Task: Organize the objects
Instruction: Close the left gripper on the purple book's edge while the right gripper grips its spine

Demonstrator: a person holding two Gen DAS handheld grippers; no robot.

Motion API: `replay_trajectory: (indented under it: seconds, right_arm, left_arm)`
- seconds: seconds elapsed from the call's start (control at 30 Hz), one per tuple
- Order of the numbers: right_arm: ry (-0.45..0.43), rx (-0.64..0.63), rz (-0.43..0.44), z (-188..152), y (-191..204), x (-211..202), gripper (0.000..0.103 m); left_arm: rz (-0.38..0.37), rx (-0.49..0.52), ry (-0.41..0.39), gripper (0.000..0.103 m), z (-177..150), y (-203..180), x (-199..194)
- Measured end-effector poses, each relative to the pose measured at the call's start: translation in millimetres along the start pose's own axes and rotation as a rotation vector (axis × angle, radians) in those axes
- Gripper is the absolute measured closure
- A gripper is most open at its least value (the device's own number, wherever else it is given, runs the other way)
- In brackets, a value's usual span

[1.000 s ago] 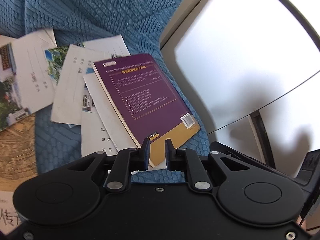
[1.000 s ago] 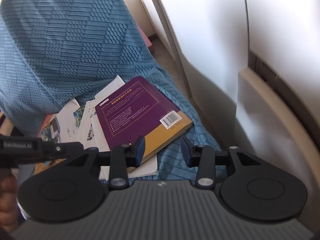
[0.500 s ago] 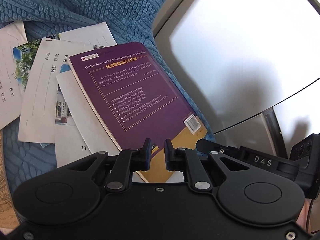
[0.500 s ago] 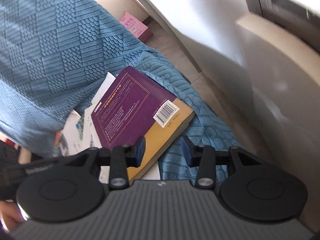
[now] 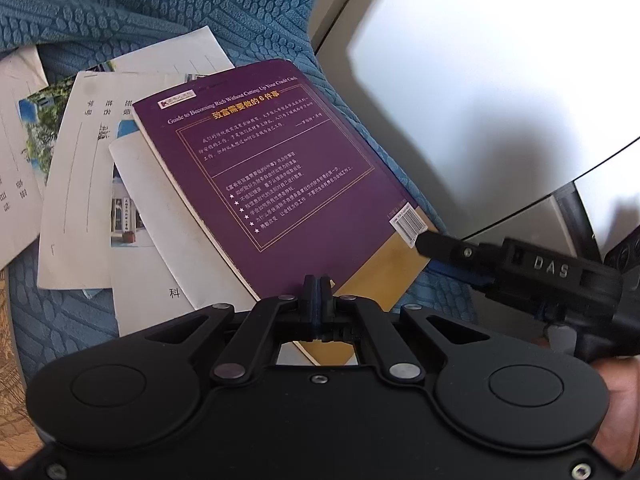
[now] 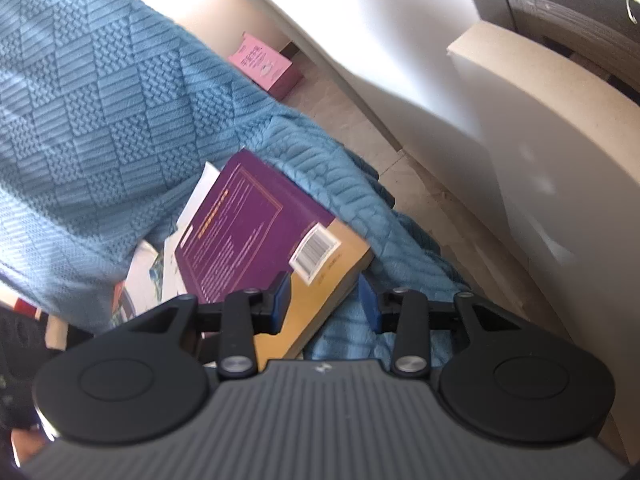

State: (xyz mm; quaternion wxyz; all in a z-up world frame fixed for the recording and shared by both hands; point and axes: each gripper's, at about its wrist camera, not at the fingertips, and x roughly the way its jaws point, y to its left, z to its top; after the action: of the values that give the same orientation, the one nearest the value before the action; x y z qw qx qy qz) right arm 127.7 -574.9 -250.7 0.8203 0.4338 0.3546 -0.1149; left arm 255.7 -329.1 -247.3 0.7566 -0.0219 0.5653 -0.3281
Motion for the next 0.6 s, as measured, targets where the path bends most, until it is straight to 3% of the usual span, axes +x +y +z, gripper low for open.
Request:
replay_trajectory:
  seconds: [0.3, 0.37, 0.43, 0.5, 0.6]
  right_arm:
    - [-0.043, -0.008, 0.006, 4, 5, 3, 0.059]
    - [-0.069, 0.013, 0.077, 5, 3, -1, 0.059]
    - [-0.079, 0.044, 0.21, 5, 4, -4, 0.075]
    - [-0.091, 0.014, 0.274, 4, 16, -4, 0.075]
    - [-0.067, -0.015, 0.172, 1, 29, 3, 0.075]
  left_arm:
    - [-0.018, -0.034, 0.004, 0.103, -3, 1, -1]
    - [-0.019, -0.037, 0.001, 0.103, -3, 1, -1]
    - [-0.019, -0.042, 0.003, 0.103, -3, 1, -1]
    - [-0.016, -0.042, 0.003, 0.103, -4, 0, -2]
    - [-0.022, -0.048, 0.002, 0.102, -5, 2, -3]
